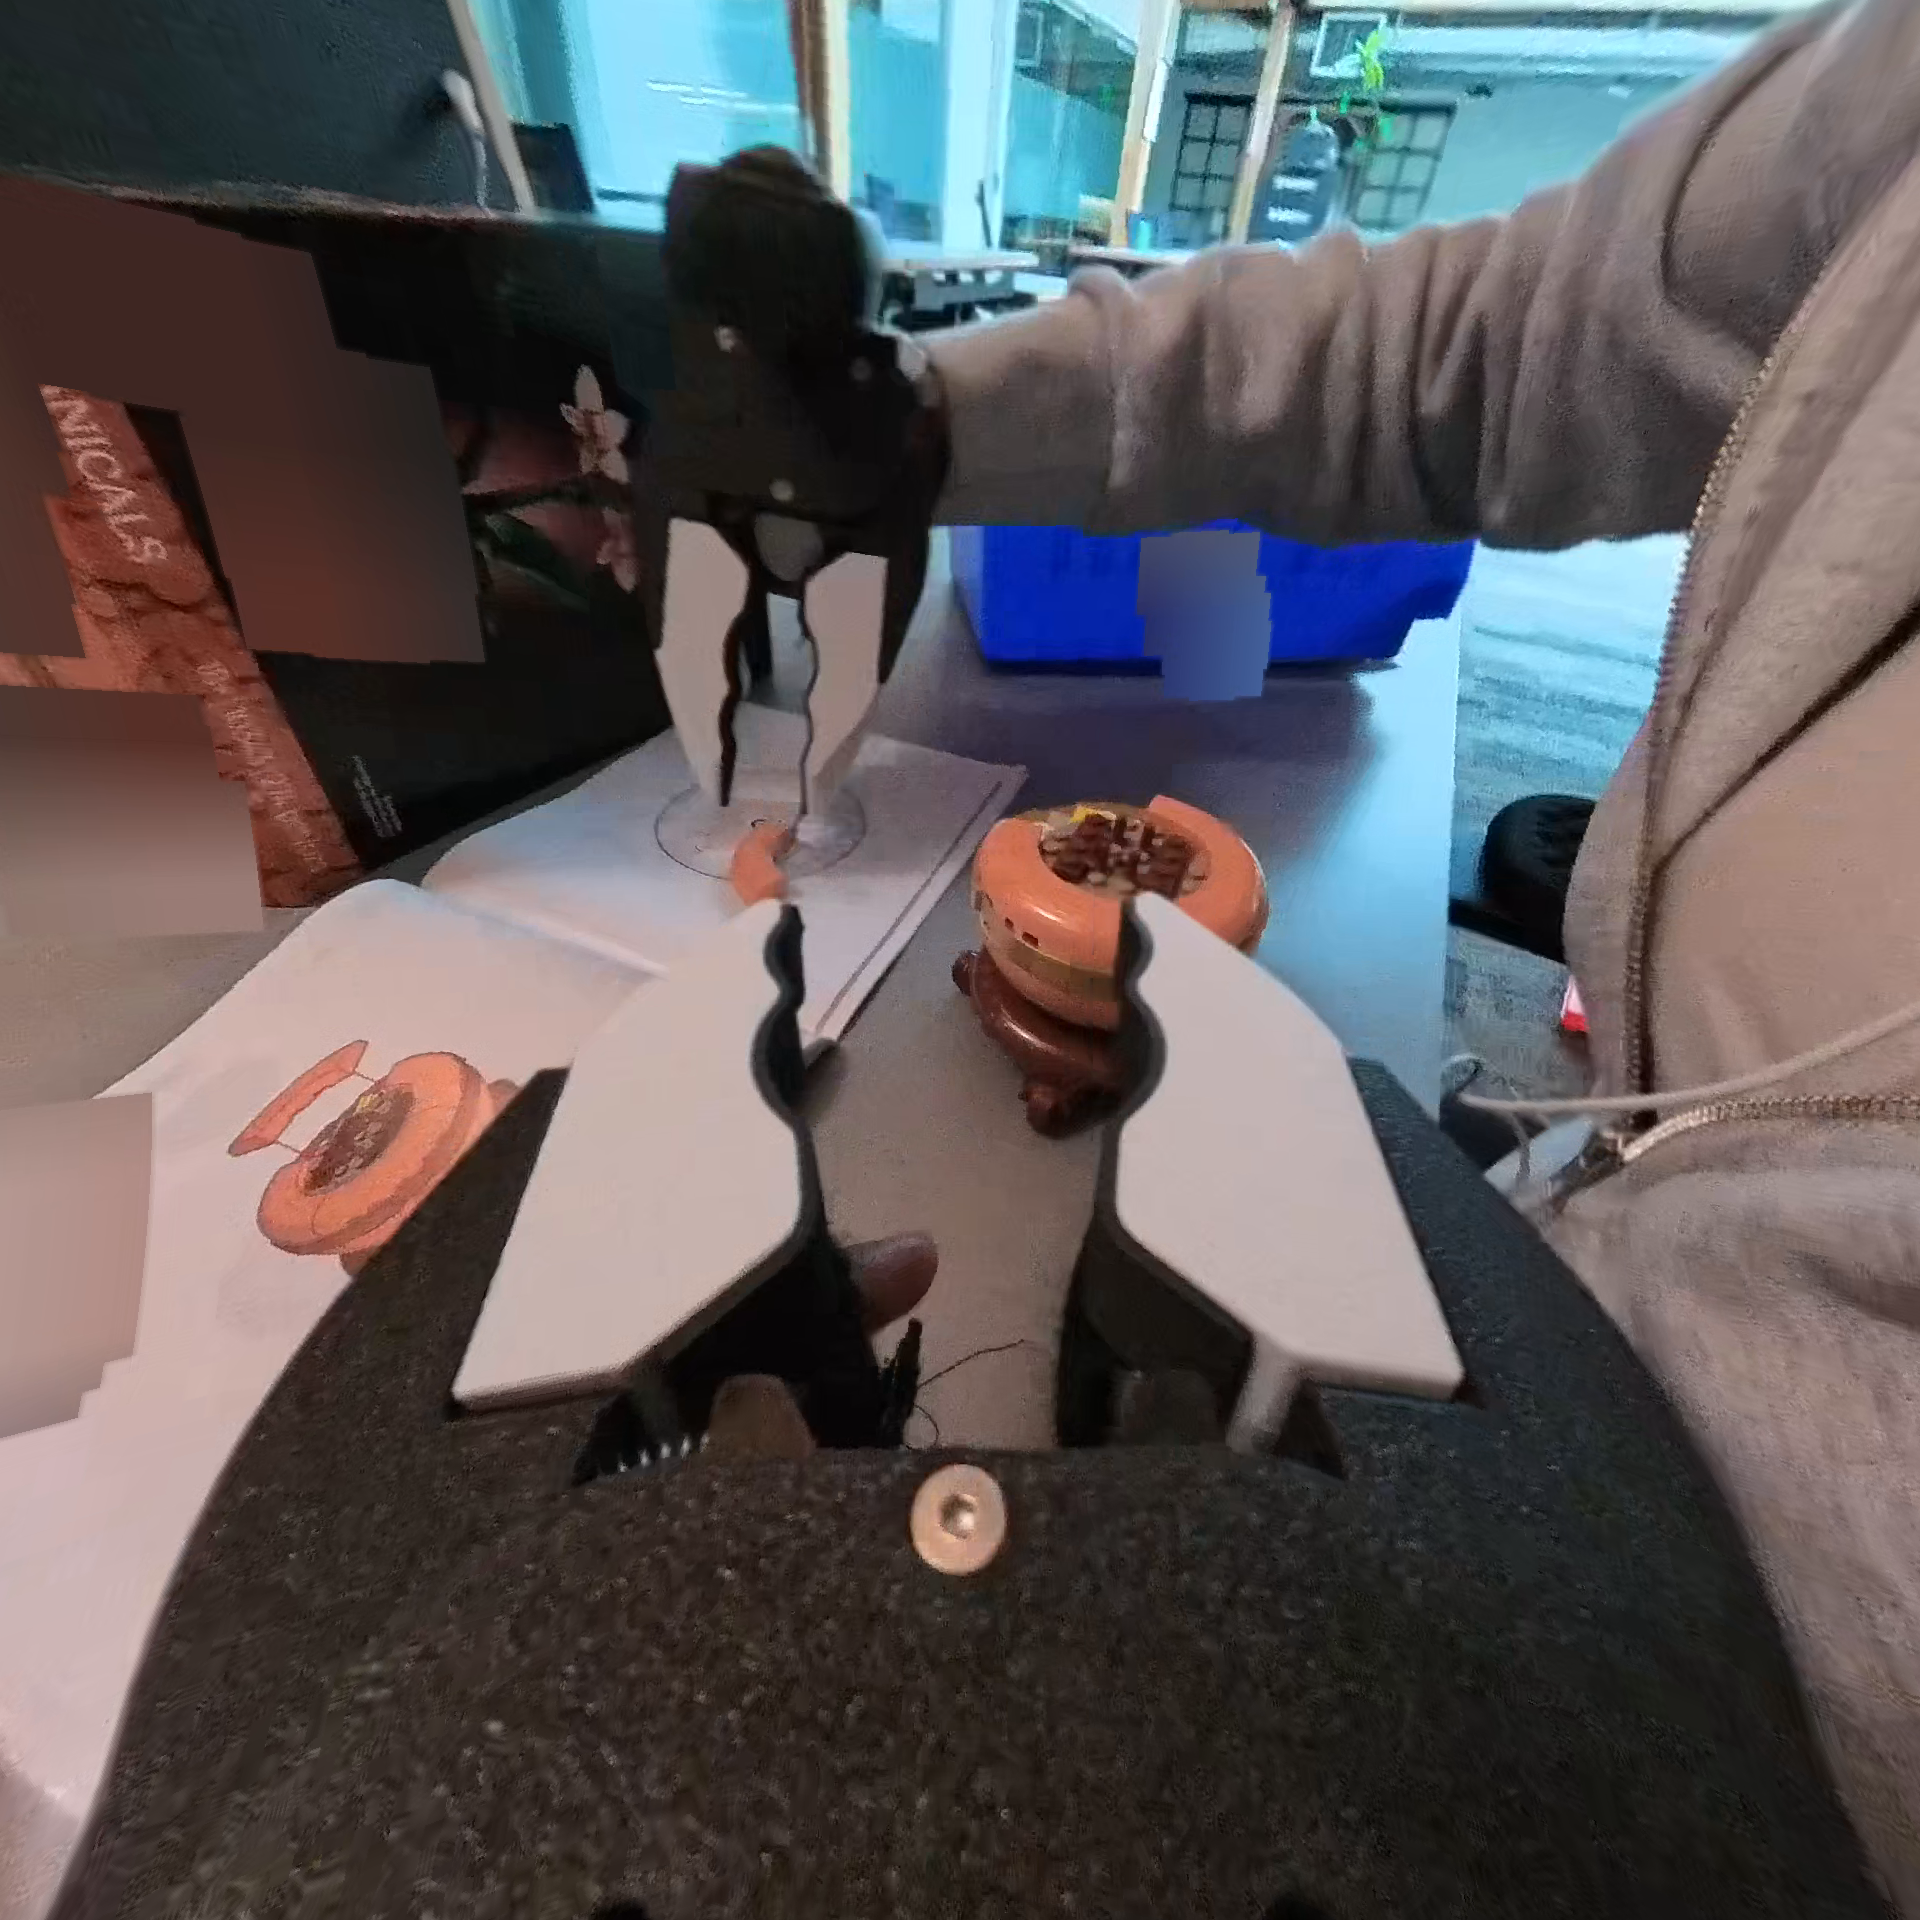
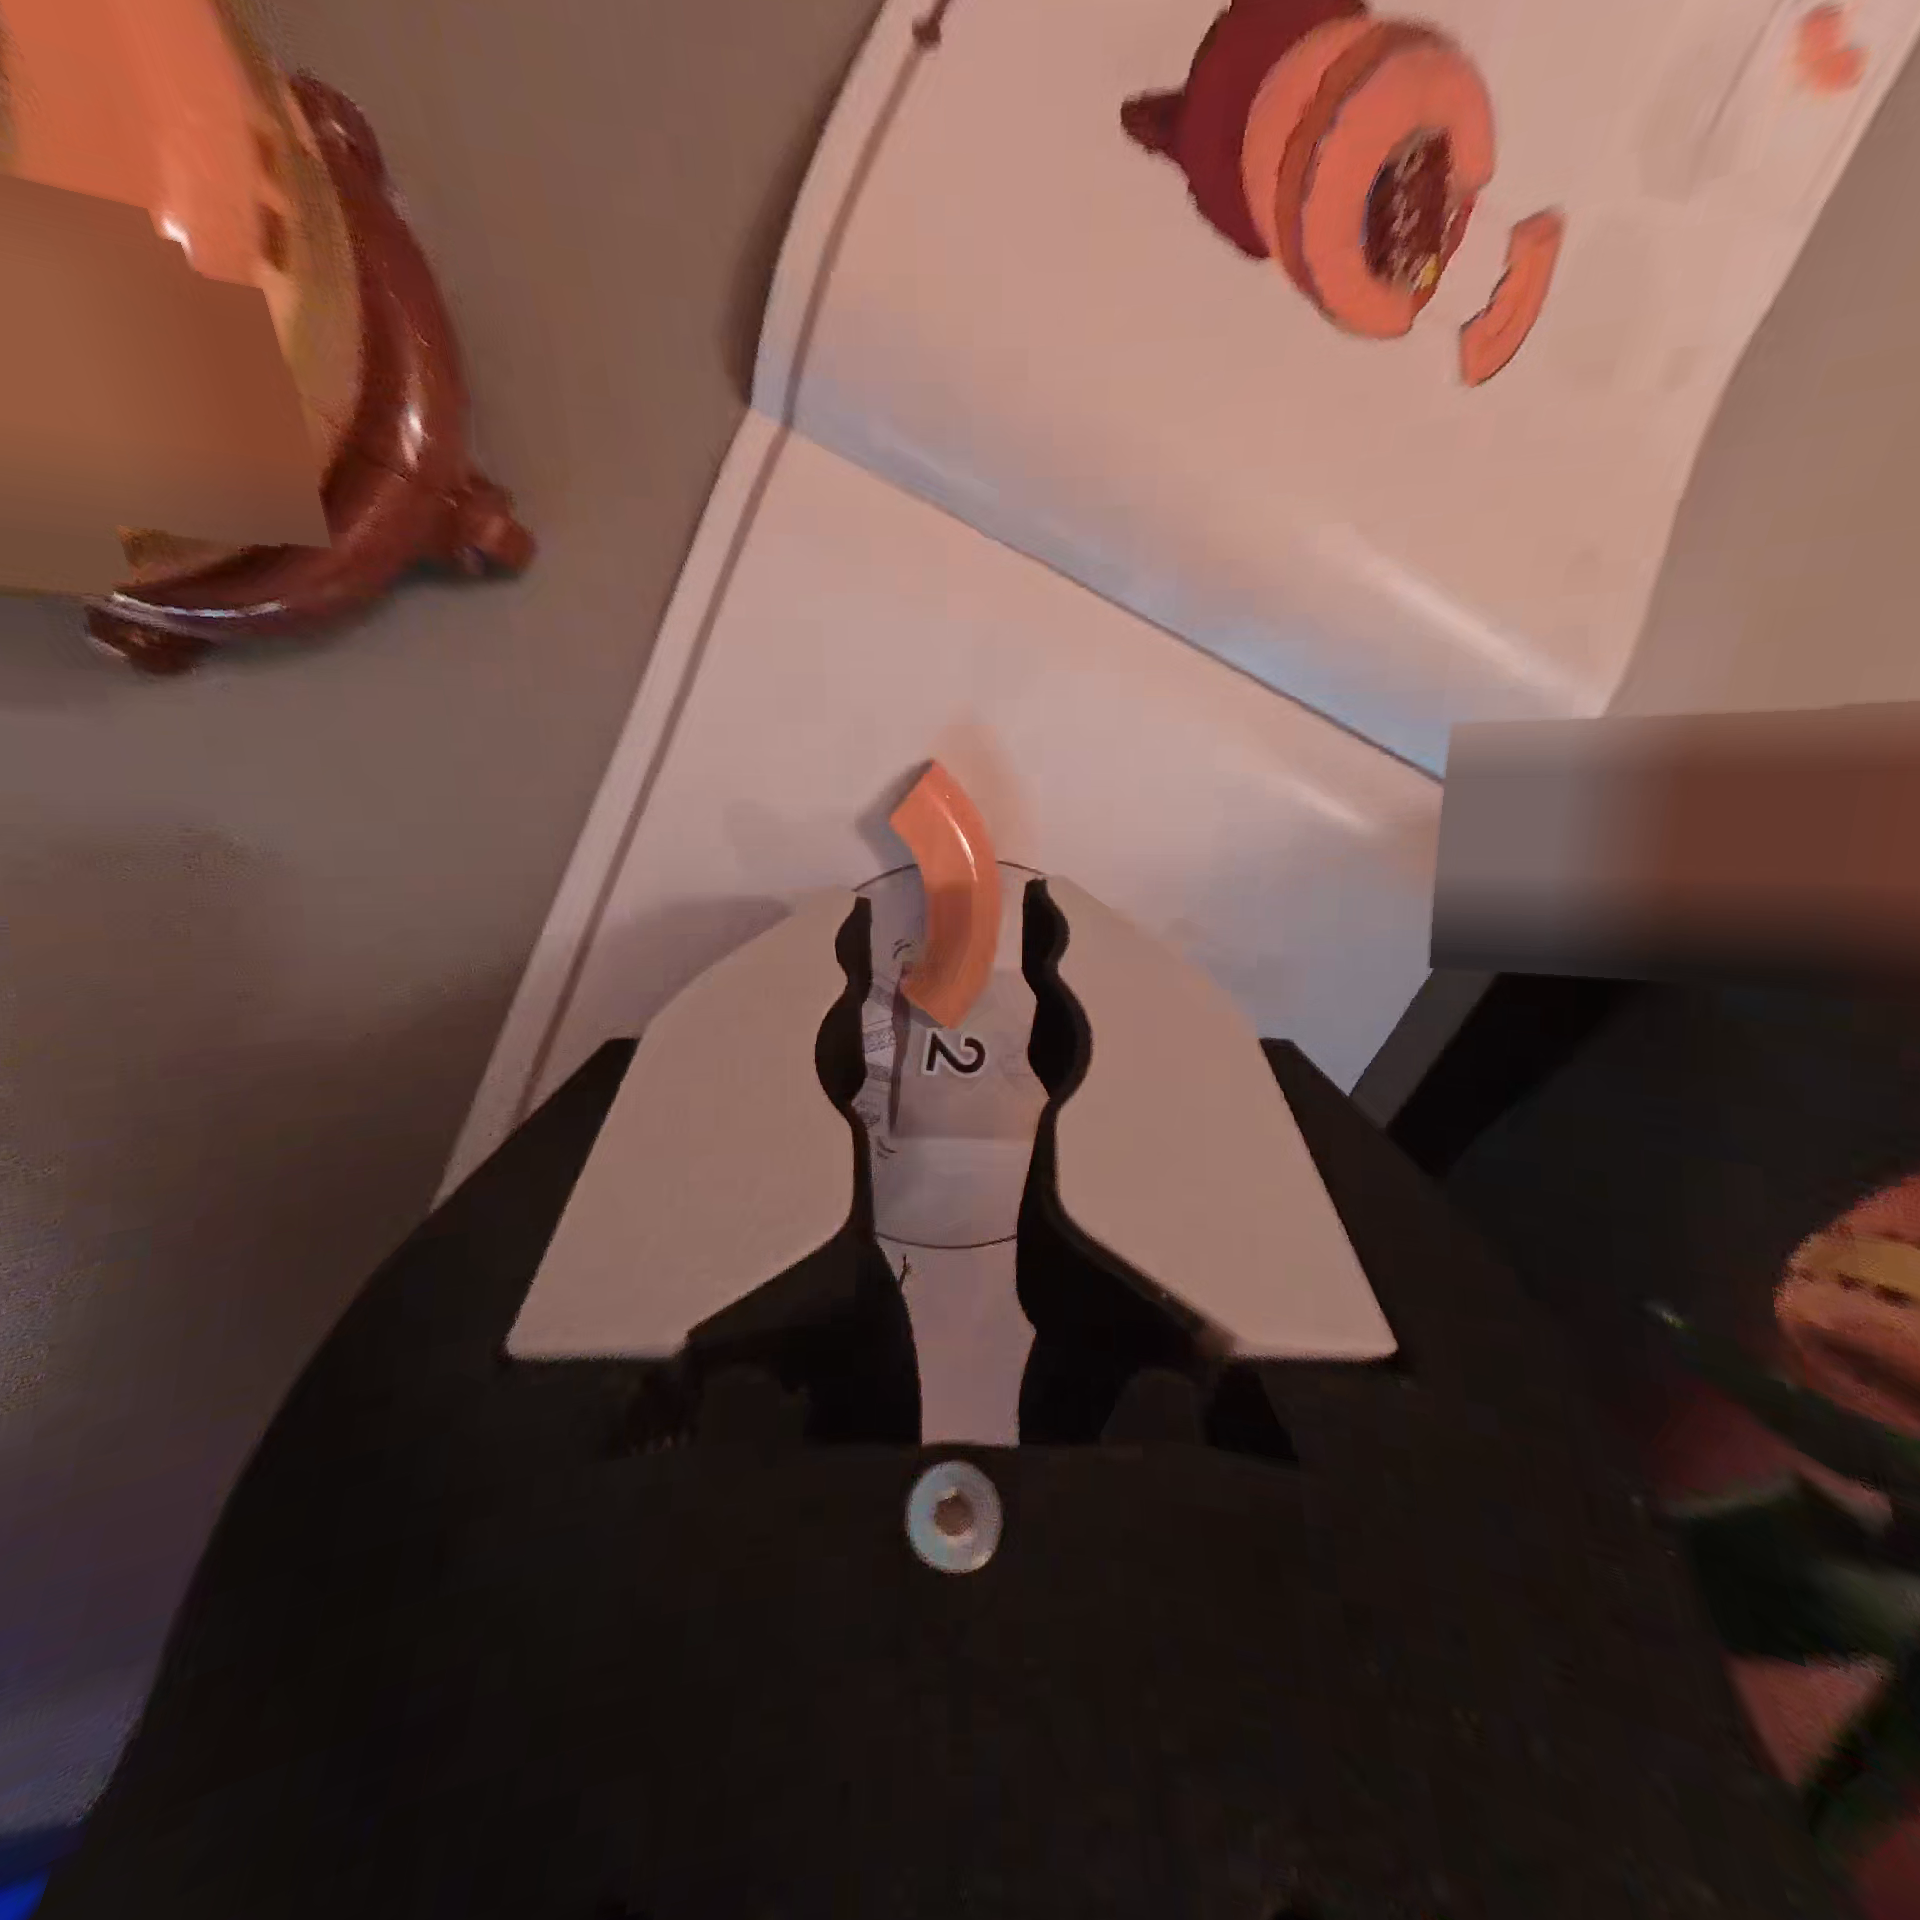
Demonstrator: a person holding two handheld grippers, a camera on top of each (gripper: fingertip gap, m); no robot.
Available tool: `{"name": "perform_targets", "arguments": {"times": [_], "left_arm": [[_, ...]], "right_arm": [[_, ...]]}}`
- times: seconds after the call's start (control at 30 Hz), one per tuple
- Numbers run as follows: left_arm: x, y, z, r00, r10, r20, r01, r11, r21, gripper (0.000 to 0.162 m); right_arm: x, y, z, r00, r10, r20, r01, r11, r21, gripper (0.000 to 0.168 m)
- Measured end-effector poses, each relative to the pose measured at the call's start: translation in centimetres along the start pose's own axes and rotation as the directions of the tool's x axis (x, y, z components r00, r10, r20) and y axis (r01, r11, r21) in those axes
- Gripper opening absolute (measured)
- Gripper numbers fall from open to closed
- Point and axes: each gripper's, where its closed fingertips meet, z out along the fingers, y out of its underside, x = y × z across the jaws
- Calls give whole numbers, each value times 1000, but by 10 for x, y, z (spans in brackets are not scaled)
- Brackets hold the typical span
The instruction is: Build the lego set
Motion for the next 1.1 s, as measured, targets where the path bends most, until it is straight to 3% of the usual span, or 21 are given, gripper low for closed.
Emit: {"name": "perform_targets", "arguments": {"times": [0.1, 0.17, 0.27, 0.4, 0.5, 0.6, 0.73, 0.8, 0.87, 1.0, 1.1], "left_arm": [[11, 12, 12, 992, 81, -99, -87, 994, -59, 70], [18, 17, 22, 976, 122, -179, -136, 988, -72, 78], [26, 22, 41, 958, 144, -249, -166, 984, -71, 90], [32, 30, 59, 948, 185, -258, -214, 973, -90, 86], [40, 36, 65, 940, 231, -252, -267, 956, -119, 75], [40, 35, 73, 968, 201, -149, -224, 961, -161, 75], [36, 34, 89, 967, 156, 201, -109, 967, -230, 75], [37, 37, 96, 921, 238, 309, -151, 948, -280, 73], [43, 37, 100, 904, 276, 326, -181, 939, -294, 71], [41, 14, 86, 947, 194, 257, -157, 975, -159, 69], [31, -8, 74, 995, 83, 50, -78, 993, -90, 53]], "right_arm": [[1, 7, 13, 999, 4, 42, -3, 1000, -27, 28], [-1, 13, 21, 998, 33, 62, -30, 998, -51, 18], [-1, 12, 21, 987, 157, 33, -156, 987, -32, 15], [-16, 7, 5, 927, 371, -60, -371, 928, 11, 15], [-40, -5, -20, 802, 589, -99, -582, 808, 93, 15], [-71, -19, -44, 662, 746, -76, -726, 663, 184, 15], [-100, -23, -63, 548, 831, -95, -800, 554, 231, 15], [-104, -28, -67, 533, 839, -112, -805, 543, 241, 15], [-101, -32, -69, 532, 834, -148, -801, 552, 230, 15], [-89, -42, -65, 553, 815, -170, -796, 578, 179, 15], [-86, -43, -58, 586, 785, -202, -790, 609, 73, 15]]}}
